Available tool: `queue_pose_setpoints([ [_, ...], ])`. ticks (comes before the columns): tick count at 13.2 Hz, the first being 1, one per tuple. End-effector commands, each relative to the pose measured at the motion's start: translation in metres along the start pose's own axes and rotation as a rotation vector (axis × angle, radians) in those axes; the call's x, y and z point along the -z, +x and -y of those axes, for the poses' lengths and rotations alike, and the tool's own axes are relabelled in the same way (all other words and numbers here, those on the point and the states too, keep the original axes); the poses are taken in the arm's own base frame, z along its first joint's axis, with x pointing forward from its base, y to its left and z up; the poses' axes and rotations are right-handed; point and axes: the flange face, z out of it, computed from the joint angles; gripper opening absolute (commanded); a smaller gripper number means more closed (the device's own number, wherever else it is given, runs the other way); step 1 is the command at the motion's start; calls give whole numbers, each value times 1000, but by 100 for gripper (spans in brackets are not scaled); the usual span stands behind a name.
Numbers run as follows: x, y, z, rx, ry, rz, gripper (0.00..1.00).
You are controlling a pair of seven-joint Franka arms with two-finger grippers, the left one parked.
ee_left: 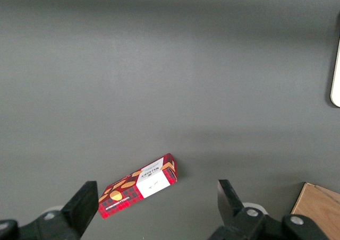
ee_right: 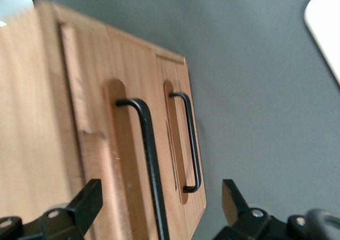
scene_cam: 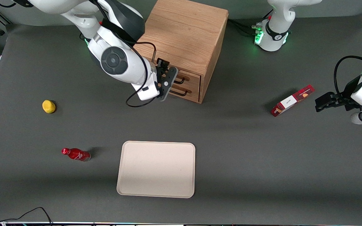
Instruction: Close top drawer
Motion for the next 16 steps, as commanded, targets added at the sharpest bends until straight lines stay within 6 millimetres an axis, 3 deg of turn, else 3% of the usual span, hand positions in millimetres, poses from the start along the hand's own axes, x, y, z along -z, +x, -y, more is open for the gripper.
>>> queue_pose_setpoints([
  [1,66,-17,28,-107,-107,-64,100],
  [3,109,-35,45,-188,-221,-121,100],
  [6,175,-83,57,-443,-351,-209,100],
  [7,196,-104,55,-539,-381,-237,100],
  [9,232,-152,19,-818,-377,-276,100],
  [12,254,-192,7,-1176,-369,-339,100],
  [14,270,-238,-21,-1300,-380,-365,100],
  [16,264,-277,-34,-1377,-377,-351,100],
])
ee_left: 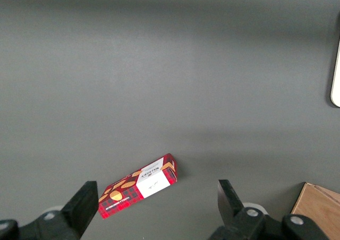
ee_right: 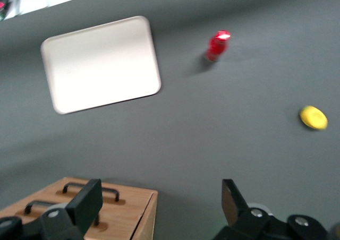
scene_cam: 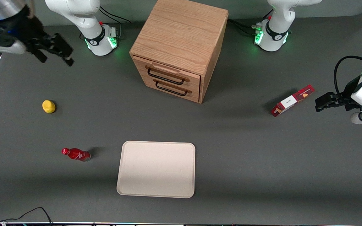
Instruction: Close top drawer
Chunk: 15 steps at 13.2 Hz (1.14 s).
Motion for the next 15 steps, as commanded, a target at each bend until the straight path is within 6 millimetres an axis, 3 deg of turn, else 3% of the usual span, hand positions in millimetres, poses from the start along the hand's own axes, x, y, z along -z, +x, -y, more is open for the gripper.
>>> queue_pose_setpoints([
  [1,-17,-15,-50,-111,-43,23,100],
  [4,-33,-19,-86,-113,-48,57,100],
  [8,-42,1,-121,-31,-3,108,100],
  [11,-55,0,-107,-12,-6,116,100],
  [15,-59,9,-107,1,-7,102,100],
])
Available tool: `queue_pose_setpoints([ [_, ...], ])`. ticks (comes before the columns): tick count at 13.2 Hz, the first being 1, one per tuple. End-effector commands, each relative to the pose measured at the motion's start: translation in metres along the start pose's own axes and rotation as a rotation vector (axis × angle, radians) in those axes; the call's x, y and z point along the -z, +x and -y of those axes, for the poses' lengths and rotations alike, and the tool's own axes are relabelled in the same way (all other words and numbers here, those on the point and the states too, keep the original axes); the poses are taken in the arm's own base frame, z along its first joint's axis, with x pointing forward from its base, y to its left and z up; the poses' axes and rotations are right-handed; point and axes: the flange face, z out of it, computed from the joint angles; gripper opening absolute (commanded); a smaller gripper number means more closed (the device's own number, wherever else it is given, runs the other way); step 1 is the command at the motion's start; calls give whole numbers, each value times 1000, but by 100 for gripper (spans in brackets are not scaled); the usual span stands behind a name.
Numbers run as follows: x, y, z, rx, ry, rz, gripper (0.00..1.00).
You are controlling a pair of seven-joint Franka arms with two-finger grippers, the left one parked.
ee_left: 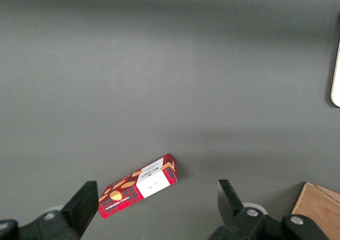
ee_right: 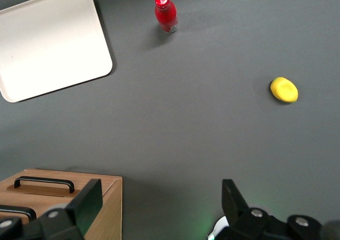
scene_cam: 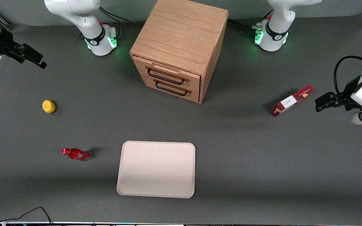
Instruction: Close top drawer
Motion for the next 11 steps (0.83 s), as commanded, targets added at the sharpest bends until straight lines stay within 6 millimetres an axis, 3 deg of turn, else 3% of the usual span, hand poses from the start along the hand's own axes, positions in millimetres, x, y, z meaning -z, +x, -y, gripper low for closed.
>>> queue_pose_setpoints([
  [1,-2,13,1,23,-22,-11,100],
  [3,12,29,-5,-12,-27,-15,100],
  [11,19,32,-16,-23,-38,-19,100],
])
